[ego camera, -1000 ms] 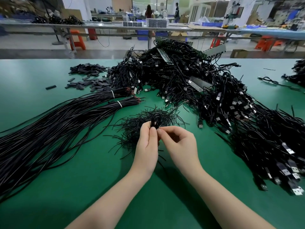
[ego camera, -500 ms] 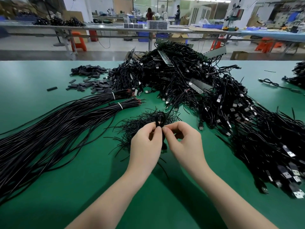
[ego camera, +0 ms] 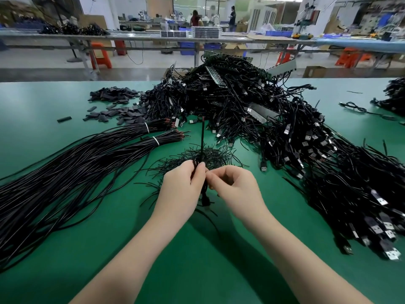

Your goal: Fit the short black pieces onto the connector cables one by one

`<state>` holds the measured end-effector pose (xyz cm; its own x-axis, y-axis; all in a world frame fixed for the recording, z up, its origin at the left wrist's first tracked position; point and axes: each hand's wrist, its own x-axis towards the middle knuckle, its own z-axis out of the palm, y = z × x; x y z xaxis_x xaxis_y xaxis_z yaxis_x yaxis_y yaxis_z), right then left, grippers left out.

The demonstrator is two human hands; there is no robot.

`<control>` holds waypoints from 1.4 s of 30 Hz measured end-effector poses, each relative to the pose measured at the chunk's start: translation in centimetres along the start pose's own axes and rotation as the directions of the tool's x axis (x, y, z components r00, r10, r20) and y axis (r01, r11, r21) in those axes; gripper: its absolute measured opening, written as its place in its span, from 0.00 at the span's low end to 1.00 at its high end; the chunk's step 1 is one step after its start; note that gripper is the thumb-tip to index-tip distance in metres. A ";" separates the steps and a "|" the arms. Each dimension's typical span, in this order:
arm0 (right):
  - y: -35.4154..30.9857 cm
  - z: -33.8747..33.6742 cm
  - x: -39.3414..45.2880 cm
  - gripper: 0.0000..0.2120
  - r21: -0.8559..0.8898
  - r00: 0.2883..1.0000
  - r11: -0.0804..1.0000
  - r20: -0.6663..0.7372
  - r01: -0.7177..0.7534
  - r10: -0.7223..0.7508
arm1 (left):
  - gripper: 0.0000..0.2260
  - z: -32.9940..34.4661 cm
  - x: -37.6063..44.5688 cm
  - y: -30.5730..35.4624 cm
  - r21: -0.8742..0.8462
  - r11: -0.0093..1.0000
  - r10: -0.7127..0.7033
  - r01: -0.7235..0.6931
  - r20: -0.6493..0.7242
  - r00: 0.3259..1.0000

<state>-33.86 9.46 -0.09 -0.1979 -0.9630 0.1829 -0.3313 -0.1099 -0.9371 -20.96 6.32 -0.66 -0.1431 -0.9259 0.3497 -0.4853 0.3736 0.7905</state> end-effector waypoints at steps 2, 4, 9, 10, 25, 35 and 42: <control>-0.2 -0.6 0.3 0.08 0.121 0.994 0.988 0.047 -0.100 0.095 | 0.17 -0.4 0.3 0.0 -0.036 0.998 0.044 -0.042 0.044 0.998; -0.4 -1.2 0.6 0.10 0.131 0.991 0.984 0.072 -0.121 0.113 | 0.18 -0.6 0.5 0.0 -0.081 0.995 0.067 -0.060 0.091 0.994; -0.7 -1.3 0.4 0.09 0.156 0.991 0.983 0.111 -0.097 0.080 | 0.08 -0.3 0.2 0.2 -0.279 0.960 0.016 0.005 0.073 0.997; -0.8 -1.2 0.4 0.08 0.159 0.994 0.985 0.098 -0.073 0.057 | 0.07 -0.3 0.2 0.2 -0.305 0.952 -0.003 0.019 0.053 0.999; -0.8 -1.1 0.3 0.01 0.308 0.999 0.951 0.040 0.009 -0.022 | 0.07 -0.9 0.3 0.8 -0.551 0.830 -0.041 0.083 0.089 0.995; -1.6 -2.7 0.6 0.03 0.499 0.907 0.803 0.405 -0.326 0.117 | 0.08 -3.6 0.7 0.6 -0.559 0.669 -0.091 0.490 0.592 0.800; -2.1 -2.6 0.3 0.02 0.441 0.830 0.784 0.534 -0.436 0.161 | 0.20 -4.7 1.0 0.1 -0.539 0.613 -0.036 0.577 0.711 0.702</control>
<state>-35.58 10.04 2.74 0.2747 -0.9485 -0.1581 0.2333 0.2252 -0.9460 -17.07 5.68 2.18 -0.6966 -0.7036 -0.1401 0.0849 -0.2748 0.9577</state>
